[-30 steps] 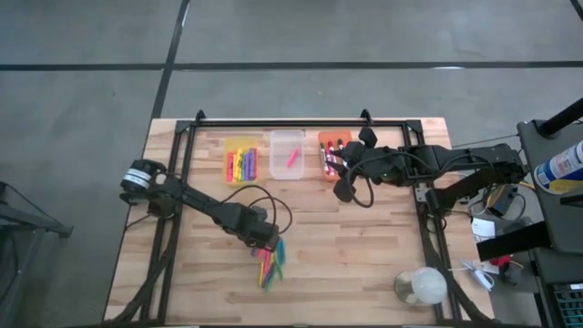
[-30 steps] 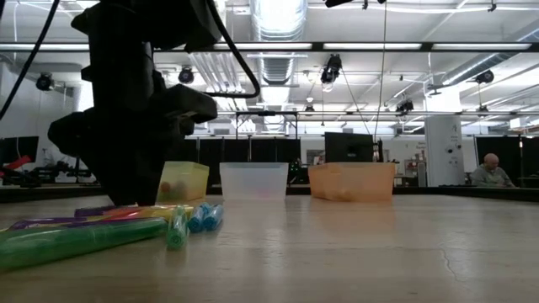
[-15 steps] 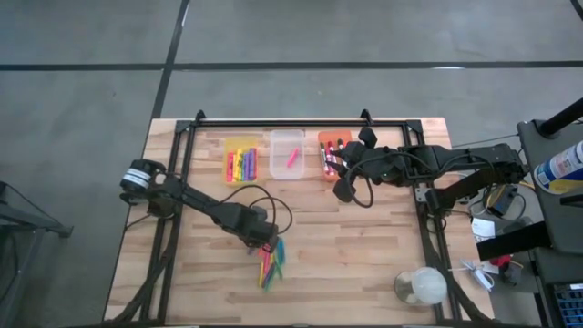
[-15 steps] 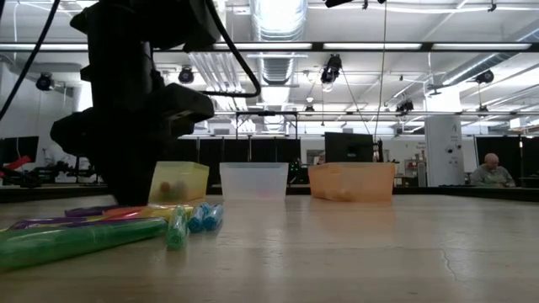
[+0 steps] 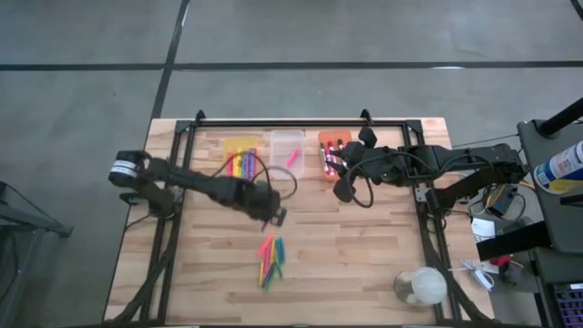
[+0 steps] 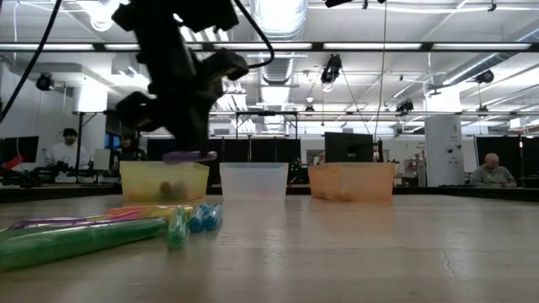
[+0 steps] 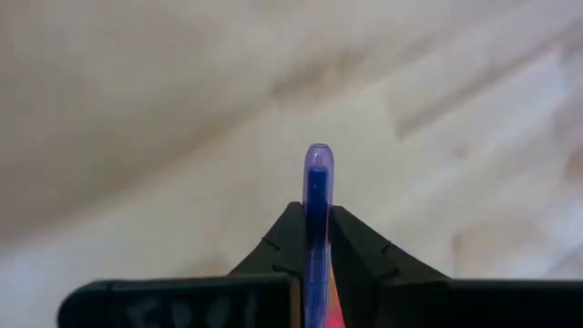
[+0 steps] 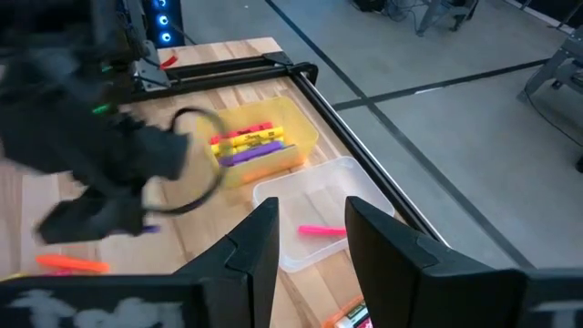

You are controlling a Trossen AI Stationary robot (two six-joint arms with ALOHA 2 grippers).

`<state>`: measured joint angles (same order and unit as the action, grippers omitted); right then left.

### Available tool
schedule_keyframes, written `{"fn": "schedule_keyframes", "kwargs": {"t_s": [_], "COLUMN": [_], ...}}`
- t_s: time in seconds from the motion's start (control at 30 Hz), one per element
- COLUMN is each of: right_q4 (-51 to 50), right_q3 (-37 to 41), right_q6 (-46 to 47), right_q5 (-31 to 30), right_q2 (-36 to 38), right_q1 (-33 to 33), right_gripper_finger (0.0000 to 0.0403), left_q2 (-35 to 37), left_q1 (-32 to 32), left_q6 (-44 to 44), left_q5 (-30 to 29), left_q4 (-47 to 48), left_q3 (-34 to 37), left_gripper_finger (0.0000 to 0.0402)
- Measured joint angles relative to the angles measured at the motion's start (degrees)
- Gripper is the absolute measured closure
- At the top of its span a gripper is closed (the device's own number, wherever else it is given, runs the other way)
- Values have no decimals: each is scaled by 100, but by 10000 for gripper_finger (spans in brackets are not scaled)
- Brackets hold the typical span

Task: Pick & Place Markers
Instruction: Put the top purple pen into the white bin

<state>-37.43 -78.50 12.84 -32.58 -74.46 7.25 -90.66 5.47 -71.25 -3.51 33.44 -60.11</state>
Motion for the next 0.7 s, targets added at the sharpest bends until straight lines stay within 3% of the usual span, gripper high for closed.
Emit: {"fn": "schedule_keyframes", "kwargs": {"t_s": [0.33, 0.53, 0.7], "right_q4": [-7, -7, -7], "right_q3": [2, 2, 7], "right_q6": [0, 1, 0], "right_q5": [0, -2, -2], "right_q2": [0, 0, -21], "right_q1": [0, 0, 0], "right_gripper_finger": [282, 282, 282], "left_q2": [66, 38, -239], "left_q1": [-2075, -3140, -3561], "left_q6": [1546, 1786, 1794], "left_q5": [409, 724, 955], "left_q4": [-35, -553, -975], "left_q3": [-800, -1017, -1017], "left_gripper_finger": [372, 372, 372]}}
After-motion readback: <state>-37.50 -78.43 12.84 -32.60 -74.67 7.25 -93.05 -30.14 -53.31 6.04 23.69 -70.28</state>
